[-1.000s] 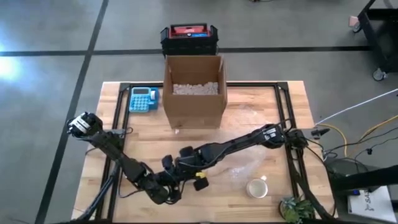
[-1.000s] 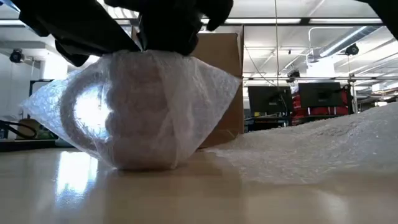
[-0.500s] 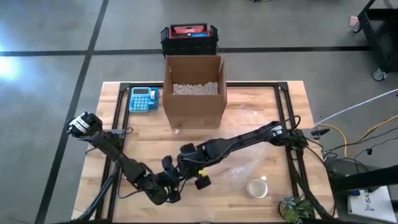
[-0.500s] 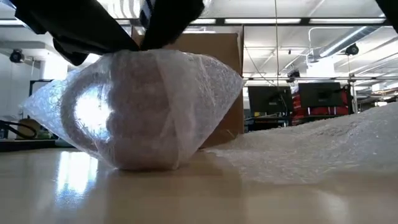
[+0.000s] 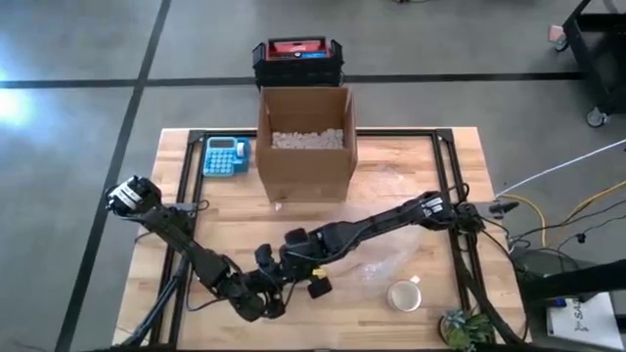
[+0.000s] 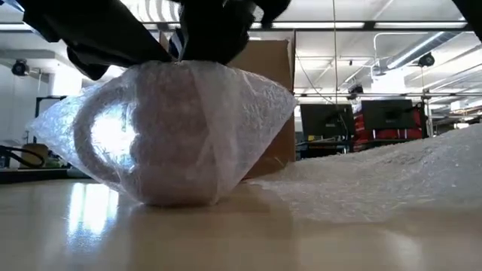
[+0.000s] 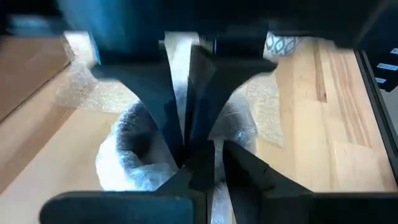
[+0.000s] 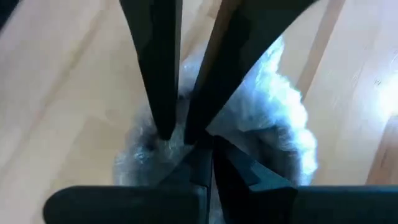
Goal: Wrap mug
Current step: Wrap the purple mug with transparent bubble wrap, then put the wrapped purple mug into the cardboard box
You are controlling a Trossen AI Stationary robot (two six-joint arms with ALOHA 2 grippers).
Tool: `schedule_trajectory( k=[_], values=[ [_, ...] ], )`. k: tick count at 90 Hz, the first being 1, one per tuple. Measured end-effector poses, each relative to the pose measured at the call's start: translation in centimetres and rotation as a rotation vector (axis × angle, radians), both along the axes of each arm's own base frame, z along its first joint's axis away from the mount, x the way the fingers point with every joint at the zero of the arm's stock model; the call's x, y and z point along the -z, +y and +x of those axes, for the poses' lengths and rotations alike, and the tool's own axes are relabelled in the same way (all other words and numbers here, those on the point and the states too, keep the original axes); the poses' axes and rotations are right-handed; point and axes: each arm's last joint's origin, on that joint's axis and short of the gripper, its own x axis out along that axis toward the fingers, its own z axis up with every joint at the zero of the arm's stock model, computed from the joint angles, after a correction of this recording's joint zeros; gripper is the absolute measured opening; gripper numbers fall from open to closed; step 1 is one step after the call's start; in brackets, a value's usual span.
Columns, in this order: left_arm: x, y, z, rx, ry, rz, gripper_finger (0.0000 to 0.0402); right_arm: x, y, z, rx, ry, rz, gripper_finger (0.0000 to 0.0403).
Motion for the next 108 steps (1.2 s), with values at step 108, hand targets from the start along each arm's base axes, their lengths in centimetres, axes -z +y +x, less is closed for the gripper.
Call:
schedule_trajectory(
  k=[108],
  values=[
    [0.0, -0.2, -0.2, 0.009, 0.0, -0.012, 0.002, -4.9, 4.9, -5.0, -0.141, -0.225, -0.051, 0.0]
  ],
)
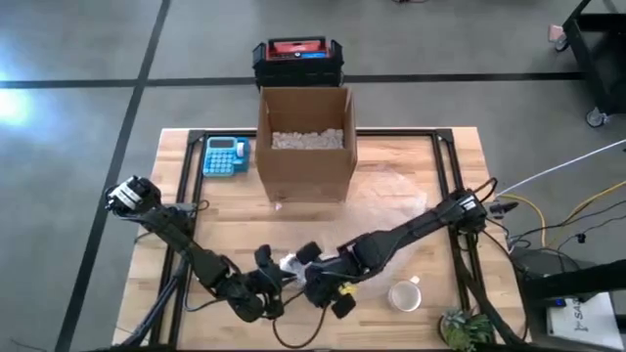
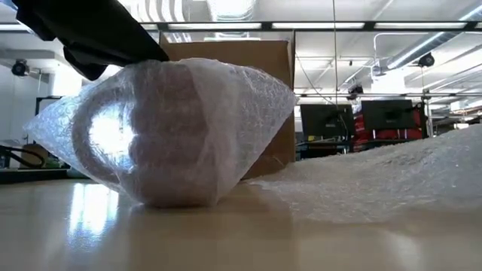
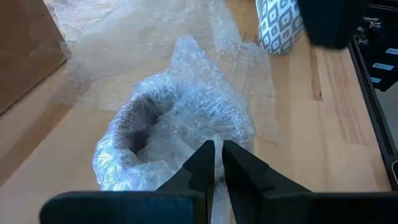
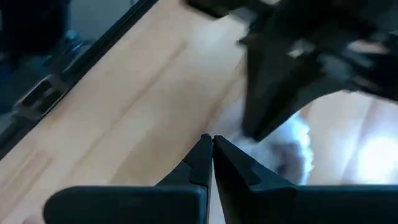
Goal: Wrap mug
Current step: Put the wrapped purple mug into the cardboard box
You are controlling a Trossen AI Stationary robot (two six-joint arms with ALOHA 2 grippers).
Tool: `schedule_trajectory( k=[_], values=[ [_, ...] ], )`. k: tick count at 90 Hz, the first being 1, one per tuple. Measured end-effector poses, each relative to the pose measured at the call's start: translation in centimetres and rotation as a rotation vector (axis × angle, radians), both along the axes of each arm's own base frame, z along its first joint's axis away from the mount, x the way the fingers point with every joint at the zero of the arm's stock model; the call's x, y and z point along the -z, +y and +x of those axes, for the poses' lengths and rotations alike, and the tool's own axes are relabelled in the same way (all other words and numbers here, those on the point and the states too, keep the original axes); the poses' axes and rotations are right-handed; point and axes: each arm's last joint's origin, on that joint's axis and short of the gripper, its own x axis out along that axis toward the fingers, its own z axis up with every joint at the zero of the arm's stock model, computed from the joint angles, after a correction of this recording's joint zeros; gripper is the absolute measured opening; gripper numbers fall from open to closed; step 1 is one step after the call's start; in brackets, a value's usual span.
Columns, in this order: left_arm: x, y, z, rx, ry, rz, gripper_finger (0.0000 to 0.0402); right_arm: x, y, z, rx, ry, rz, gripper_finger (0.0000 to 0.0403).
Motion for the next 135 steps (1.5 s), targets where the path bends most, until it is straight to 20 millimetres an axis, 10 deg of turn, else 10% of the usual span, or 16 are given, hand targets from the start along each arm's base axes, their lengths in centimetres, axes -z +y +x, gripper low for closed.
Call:
schedule_trajectory(
  k=[41, 92, 135],
  values=[
    [0.0, 0.1, 0.1, 0.003, -0.001, 0.007, 0.002, -0.1, -1.2, 1.0, 0.076, -0.033, 0.045, 0.001],
    [0.0, 0.3, 0.2, -0.014, -0.007, 0.007, 0.002, 5.2, -0.9, 1.6, 0.123, 0.105, -0.074, 0.0202],
    [-0.2, 0.2, 0.3, -0.014, -0.014, 0.002, 0.002, 8.6, -1.5, 2.5, 0.201, 0.155, -0.13, 0.0124]
  ],
)
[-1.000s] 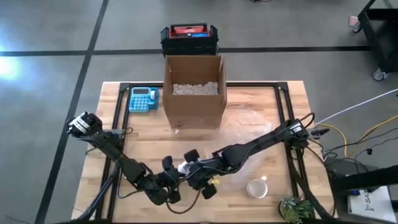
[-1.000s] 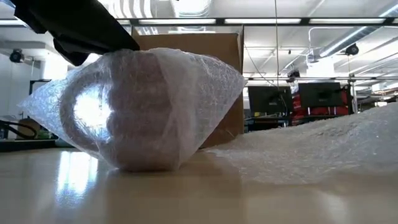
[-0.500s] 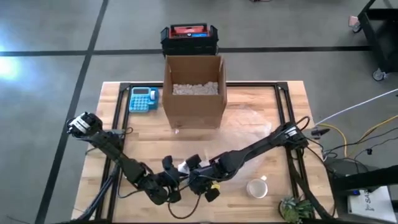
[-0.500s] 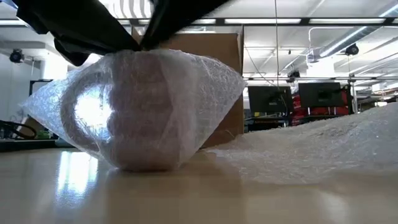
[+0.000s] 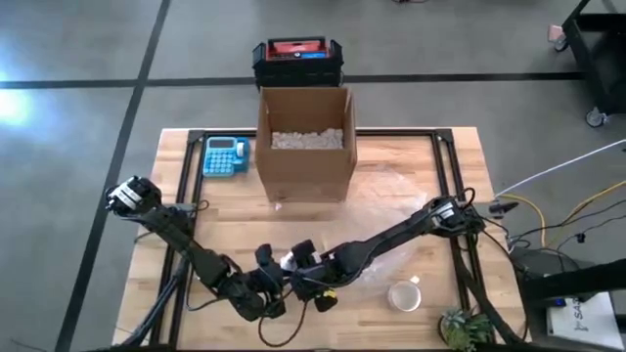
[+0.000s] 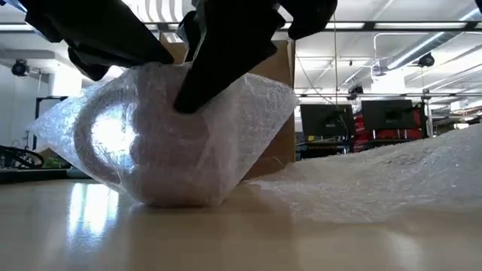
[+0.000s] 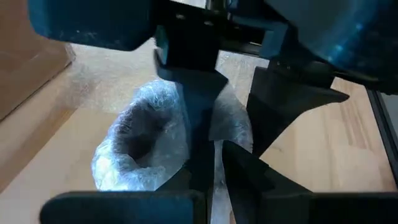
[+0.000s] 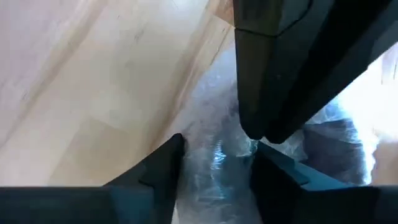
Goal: Wrap mug
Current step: Put the wrapped purple mug into the cardboard box
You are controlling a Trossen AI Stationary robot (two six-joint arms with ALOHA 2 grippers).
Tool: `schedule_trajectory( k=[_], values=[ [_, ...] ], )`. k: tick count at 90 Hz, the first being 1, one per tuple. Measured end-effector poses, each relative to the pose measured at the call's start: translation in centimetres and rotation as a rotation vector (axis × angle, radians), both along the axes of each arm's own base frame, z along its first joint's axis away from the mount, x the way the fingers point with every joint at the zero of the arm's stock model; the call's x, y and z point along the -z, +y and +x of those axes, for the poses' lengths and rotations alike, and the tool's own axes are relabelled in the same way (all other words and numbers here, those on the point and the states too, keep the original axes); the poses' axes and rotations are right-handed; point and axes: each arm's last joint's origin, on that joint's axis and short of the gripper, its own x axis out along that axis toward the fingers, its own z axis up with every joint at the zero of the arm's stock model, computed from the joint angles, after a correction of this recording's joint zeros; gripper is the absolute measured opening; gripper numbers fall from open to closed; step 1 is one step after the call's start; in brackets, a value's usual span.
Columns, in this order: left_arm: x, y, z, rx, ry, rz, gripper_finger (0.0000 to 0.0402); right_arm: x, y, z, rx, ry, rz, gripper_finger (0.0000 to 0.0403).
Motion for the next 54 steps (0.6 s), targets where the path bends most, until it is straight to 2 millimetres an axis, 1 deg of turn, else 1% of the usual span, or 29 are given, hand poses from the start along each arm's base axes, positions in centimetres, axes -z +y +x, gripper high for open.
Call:
schedule_trajectory(
  k=[10, 18, 23, 31, 41, 47, 54],
  values=[
    [-0.9, -0.2, 0.2, 0.007, -0.018, -0.022, 0.002, 0.1, -0.1, 0.1, -0.004, 0.001, 0.014, 0.0069],
    [-2.9, -0.5, 0.1, 0.027, -0.042, -0.018, 0.002, 0.2, -0.2, 0.0, -0.017, 0.026, 0.032, 0.0027],
    [-4.0, -0.7, -0.1, 0.04, -0.039, -0.003, 0.002, 0.0, -0.2, -0.2, -0.022, 0.031, 0.032, 0.0026],
    [-5.1, -1.1, -0.4, 0.039, -0.017, 0.038, 0.002, -0.5, -0.2, -0.4, -0.026, 0.046, 0.029, 0.0025],
    [-6.3, -1.5, -0.9, 0.029, 0.011, 0.07, 0.002, -1.9, -0.4, -1.1, -0.026, 0.1, 0.01, 0.0025],
    [-6.6, -1.5, -1.2, 0.0, 0.019, 0.07, 0.002, -3.1, -0.4, -1.4, -0.031, 0.119, 0.005, 0.0024],
    [-6.4, -1.5, -1.4, -0.023, 0.029, 0.082, 0.002, -5.8, -0.6, -1.9, -0.045, 0.096, 0.009, 0.0023]
  ],
)
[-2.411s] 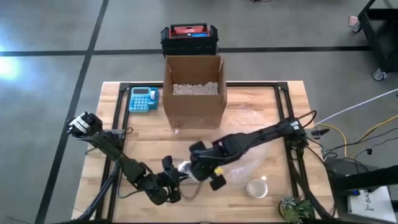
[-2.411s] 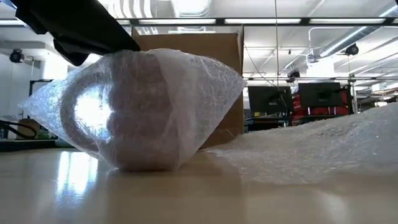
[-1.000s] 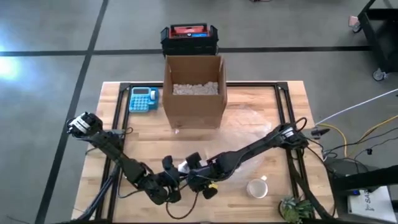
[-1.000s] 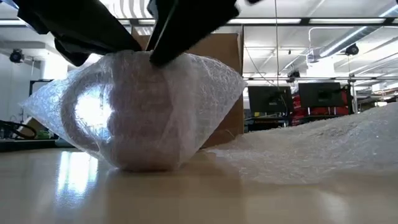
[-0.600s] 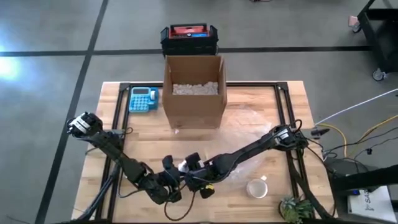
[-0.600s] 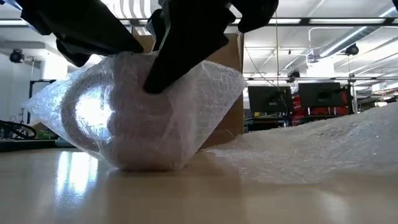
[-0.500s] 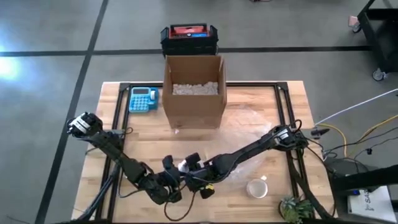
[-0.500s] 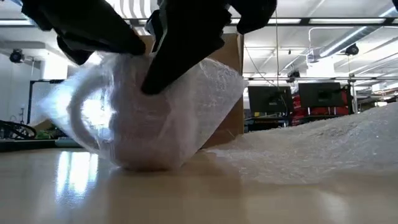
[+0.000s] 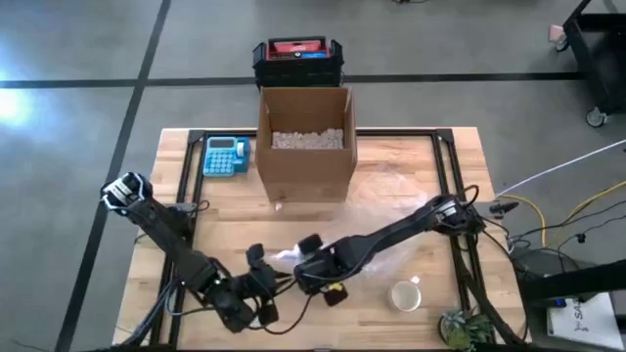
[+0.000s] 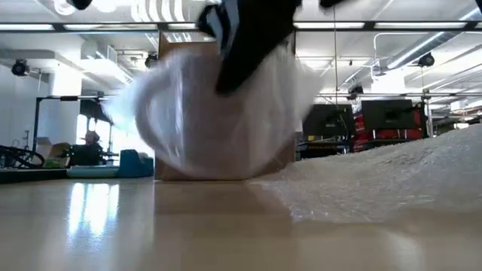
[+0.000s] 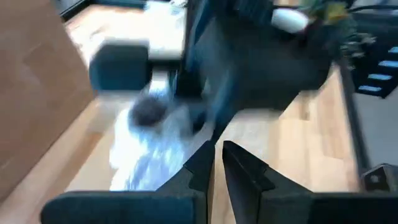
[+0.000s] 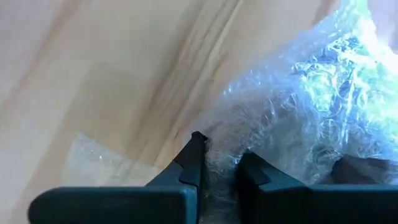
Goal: Wrap mug
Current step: Put the wrapped purple mug into the cardboard box
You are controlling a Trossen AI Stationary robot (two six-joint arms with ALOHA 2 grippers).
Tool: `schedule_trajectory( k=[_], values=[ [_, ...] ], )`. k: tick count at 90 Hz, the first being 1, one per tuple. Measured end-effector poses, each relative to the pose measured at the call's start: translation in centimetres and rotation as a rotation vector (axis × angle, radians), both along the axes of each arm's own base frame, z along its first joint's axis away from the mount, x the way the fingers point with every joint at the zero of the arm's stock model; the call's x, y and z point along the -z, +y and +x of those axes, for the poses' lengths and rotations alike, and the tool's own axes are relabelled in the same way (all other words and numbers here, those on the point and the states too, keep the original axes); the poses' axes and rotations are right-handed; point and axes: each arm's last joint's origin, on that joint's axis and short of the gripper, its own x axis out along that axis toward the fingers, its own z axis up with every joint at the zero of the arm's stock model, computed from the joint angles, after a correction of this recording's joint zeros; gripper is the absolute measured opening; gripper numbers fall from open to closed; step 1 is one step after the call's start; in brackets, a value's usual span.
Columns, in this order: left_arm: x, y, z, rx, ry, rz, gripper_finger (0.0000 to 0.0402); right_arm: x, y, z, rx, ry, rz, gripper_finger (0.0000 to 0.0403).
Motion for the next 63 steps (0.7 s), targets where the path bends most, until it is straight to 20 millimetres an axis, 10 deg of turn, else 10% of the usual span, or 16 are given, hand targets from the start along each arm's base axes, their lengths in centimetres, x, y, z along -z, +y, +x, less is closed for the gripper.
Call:
schedule_trajectory(
  k=[33, 63],
  values=[
    [1.3, 0.3, -0.4, -0.025, 0.015, -0.008, 0.002, -12.0, -2.5, -5.1, -0.004, -0.161, 0.077, 0.0023],
    [2.7, 0.6, -0.4, -0.036, -0.009, -0.024, 0.002, -21.8, -12.1, -6.6, 0.142, -0.703, 0.093, 0.0022]
  ],
)
